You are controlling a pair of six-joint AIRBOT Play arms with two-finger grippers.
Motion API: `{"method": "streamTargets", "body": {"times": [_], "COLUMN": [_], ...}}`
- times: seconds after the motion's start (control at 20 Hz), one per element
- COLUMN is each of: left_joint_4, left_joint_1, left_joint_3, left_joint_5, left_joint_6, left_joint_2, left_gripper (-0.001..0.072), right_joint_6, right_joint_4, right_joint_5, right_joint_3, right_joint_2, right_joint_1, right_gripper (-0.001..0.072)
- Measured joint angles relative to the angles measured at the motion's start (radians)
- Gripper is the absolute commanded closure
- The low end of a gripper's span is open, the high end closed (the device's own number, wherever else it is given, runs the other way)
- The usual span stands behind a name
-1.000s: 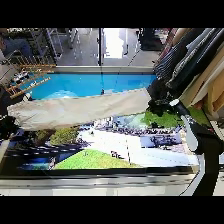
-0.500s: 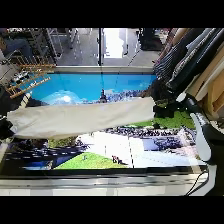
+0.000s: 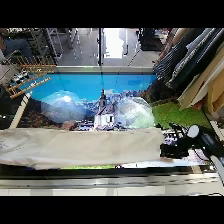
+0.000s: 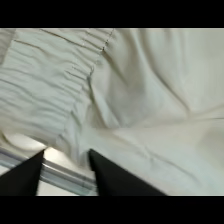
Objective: Fold the clothes and pants, and hang the long-sleeved shirts on hangers.
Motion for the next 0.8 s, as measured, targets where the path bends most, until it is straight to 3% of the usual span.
{"method": "streamTargets", "body": {"times": [0.15,0.25,0.35,0.45,0.5,0.55,0.7,0.8], "left_joint_4": [0.006,-0.006,-0.041,-0.105,-0.154,-0.203,-0.373,-0.489], "left_joint_1": [-0.002,-0.013,-0.025,-0.032,-0.035,-0.037,-0.042,-0.059], "left_joint_3": [0.0,0.0,0.0,0.0,0.0,0.0,0.0,-0.001], "left_joint_5": [-0.033,-0.042,-0.048,-0.055,-0.055,-0.055,-0.059,-0.059], "left_joint_6": [-0.009,-0.012,-0.015,0.001,0.005,0.012,0.039,0.069], "left_joint_2": [0.024,0.049,0.073,0.09,0.095,0.098,0.104,0.106], "left_gripper": [0.0013,0.0023,0.0216,0.0245,0.0404,0.062,0.0692,0.0693], "right_joint_6": [-0.014,-0.101,-0.21,-0.309,-0.344,-0.38,-0.461,-0.493], "right_joint_4": [0.012,0.093,0.194,0.314,0.357,0.395,0.469,0.491], "right_joint_5": [-0.079,-0.089,-0.087,-0.082,-0.08,-0.075,-0.056,-0.047], "right_joint_3": [-0.015,-0.013,-0.01,0.002,0.011,0.024,0.057,0.07], "right_joint_2": [0.058,0.027,-0.044,-0.14,-0.189,-0.24,-0.356,-0.403], "right_joint_1": [-0.129,-0.261,-0.377,-0.449,-0.471,-0.488,-0.51,-0.499], "right_gripper": [0.0166,0.0239,0.025,0.0249,0.0249,0.0249,0.0249,0.025]}}
